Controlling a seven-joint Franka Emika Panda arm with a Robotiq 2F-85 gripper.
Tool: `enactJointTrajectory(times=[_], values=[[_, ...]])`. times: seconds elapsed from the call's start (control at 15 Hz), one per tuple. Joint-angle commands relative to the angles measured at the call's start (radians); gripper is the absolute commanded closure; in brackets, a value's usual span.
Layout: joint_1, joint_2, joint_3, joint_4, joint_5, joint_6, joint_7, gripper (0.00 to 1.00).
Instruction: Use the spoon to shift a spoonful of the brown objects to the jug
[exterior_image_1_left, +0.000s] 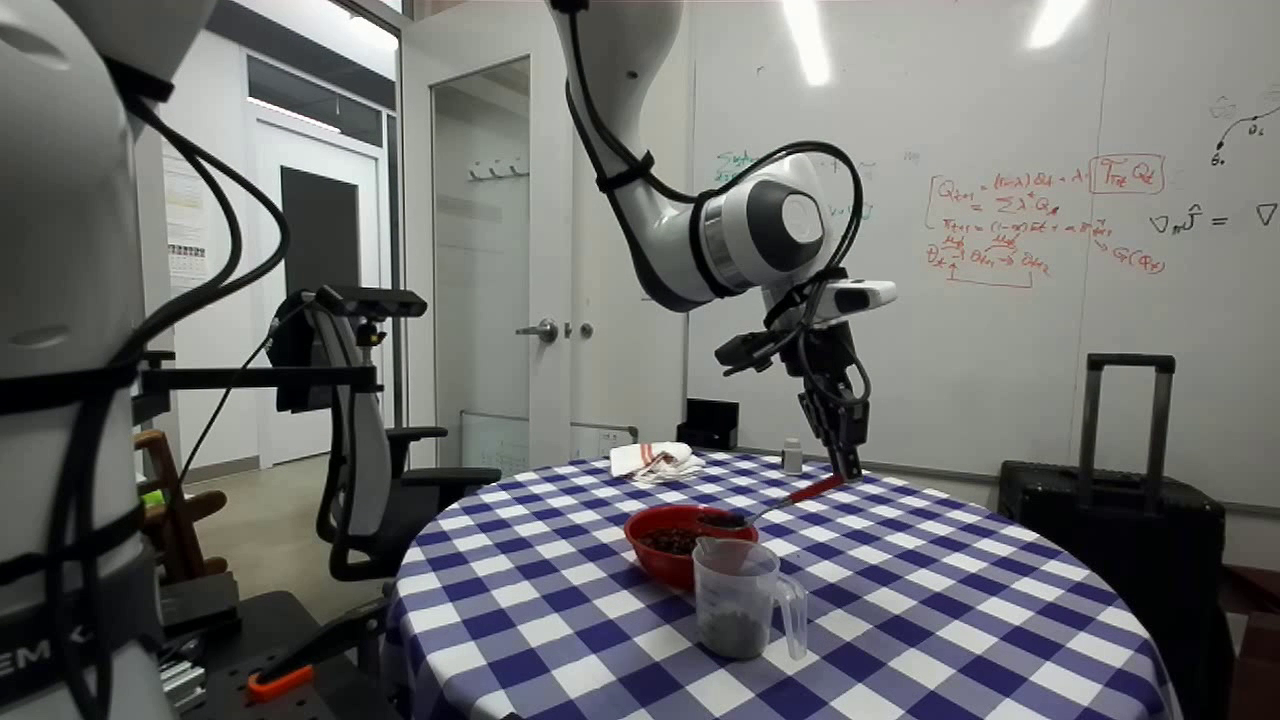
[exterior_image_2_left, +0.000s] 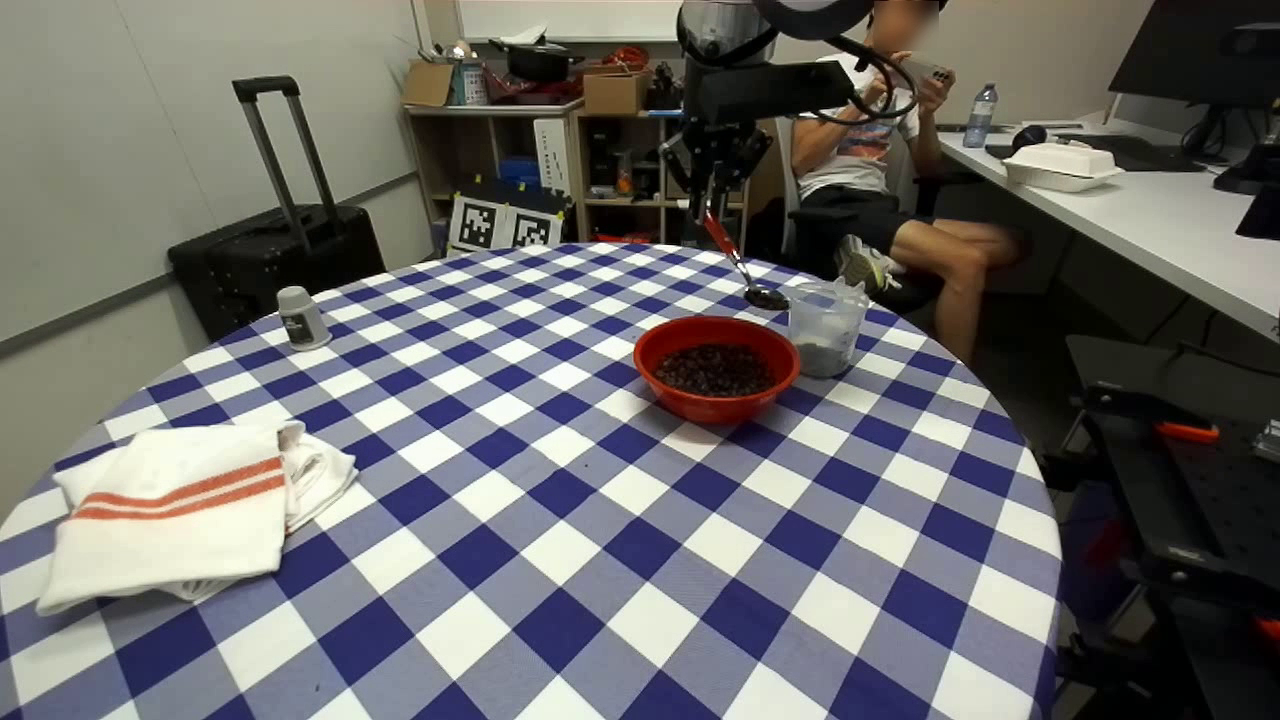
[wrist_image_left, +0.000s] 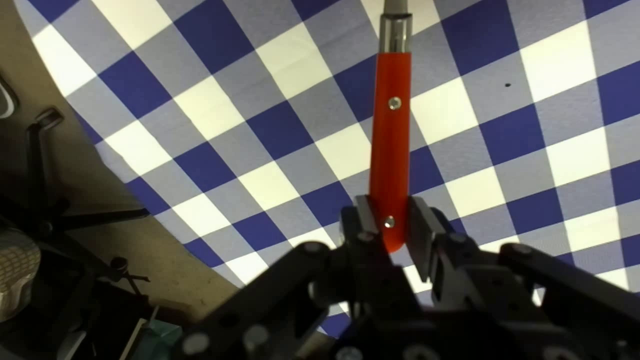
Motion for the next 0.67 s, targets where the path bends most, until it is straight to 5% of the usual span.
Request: enactJointTrajectory(times=[0.0,0.6], values=[[-0.017,-0.036,-0.015,-0.040,0.021,-0.003,-0.045,0.95],[-0.038,-0.066,-0.061,-0.086,0.008,0.004,-0.033,0.95]])
